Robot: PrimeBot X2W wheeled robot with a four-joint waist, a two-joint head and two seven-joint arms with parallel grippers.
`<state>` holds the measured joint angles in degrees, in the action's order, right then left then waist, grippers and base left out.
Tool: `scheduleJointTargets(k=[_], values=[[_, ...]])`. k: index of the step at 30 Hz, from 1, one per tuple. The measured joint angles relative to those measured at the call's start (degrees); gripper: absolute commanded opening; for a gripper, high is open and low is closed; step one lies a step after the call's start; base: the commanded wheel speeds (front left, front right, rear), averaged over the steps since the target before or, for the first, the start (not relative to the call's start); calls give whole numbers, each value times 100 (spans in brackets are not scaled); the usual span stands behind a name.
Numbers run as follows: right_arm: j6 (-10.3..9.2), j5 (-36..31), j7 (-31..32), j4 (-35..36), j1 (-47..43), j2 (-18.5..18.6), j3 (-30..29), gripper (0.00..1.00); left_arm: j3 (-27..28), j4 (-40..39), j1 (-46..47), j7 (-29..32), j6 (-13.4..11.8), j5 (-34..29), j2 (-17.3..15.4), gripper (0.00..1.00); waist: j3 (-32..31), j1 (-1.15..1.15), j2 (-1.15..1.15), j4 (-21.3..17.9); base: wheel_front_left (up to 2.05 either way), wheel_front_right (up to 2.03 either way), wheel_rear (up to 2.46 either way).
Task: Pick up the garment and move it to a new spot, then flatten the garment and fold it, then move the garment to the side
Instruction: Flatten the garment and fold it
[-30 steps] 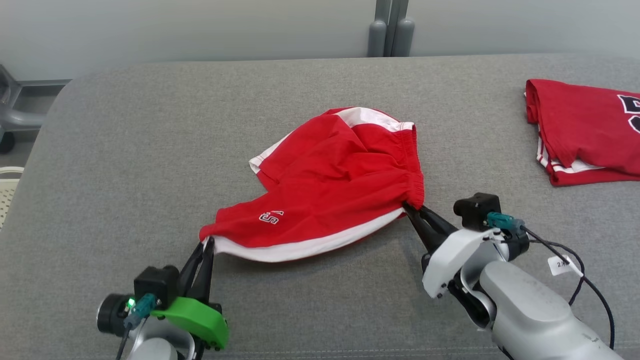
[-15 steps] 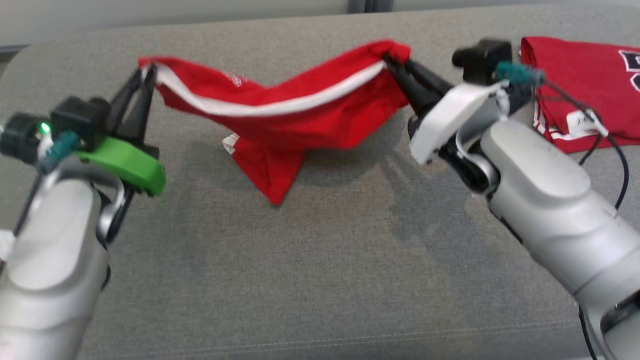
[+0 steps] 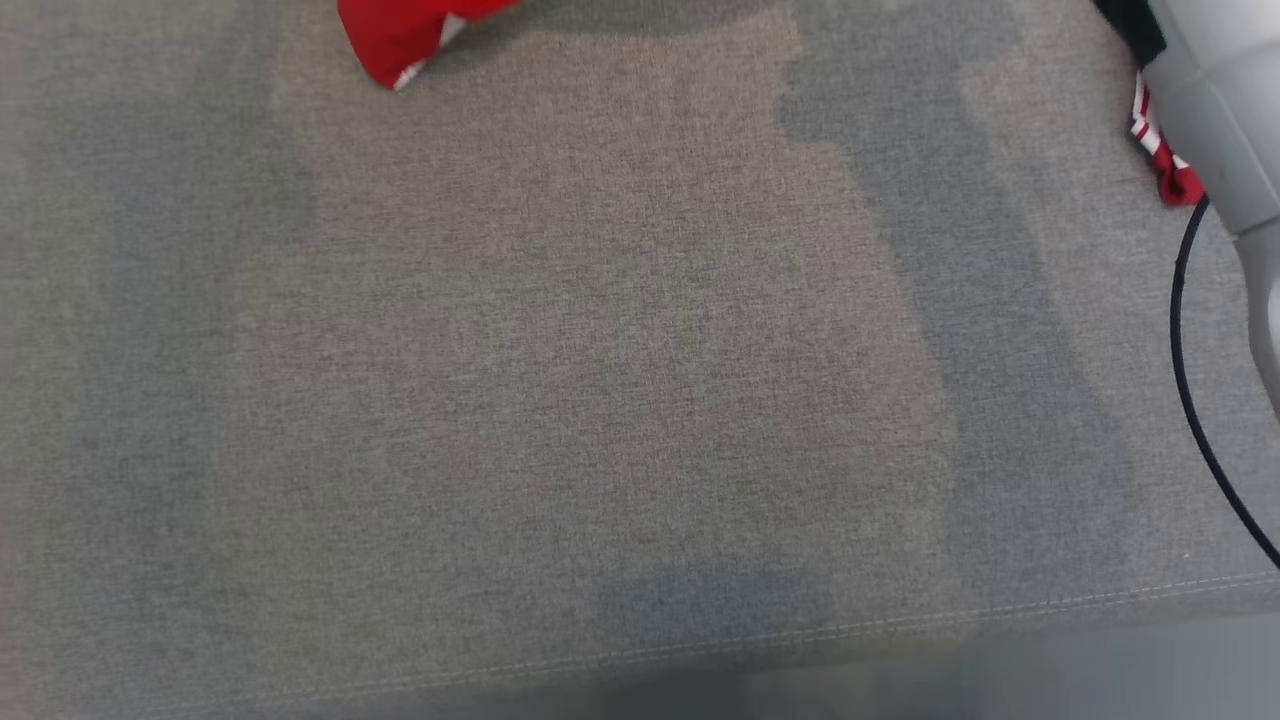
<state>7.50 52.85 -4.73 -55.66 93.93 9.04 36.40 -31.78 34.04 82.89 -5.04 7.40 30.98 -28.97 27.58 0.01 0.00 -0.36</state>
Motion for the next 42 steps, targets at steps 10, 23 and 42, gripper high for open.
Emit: scheduleJointTargets(k=[10, 23, 42], values=[[1, -51, -275, -965, 1066, -342, -68, 0, -204, 1103, 1278, -91, 0, 263, 247, 0, 480, 0, 0, -107, 0, 0, 0], [2, -352, -900, -1051, 1440, -130, 297, 0, -414, 1660, 1625, -839, 1, 486, 622, 0, 817, -1, 0, 166, 0, 0, 0], [1, 1037, -985, 1051, -854, 643, 1146, 0, 332, -548, -1189, -1000, -148, 479, 255, 0, 499, -1, 0, 82, 0, 0, 0]])
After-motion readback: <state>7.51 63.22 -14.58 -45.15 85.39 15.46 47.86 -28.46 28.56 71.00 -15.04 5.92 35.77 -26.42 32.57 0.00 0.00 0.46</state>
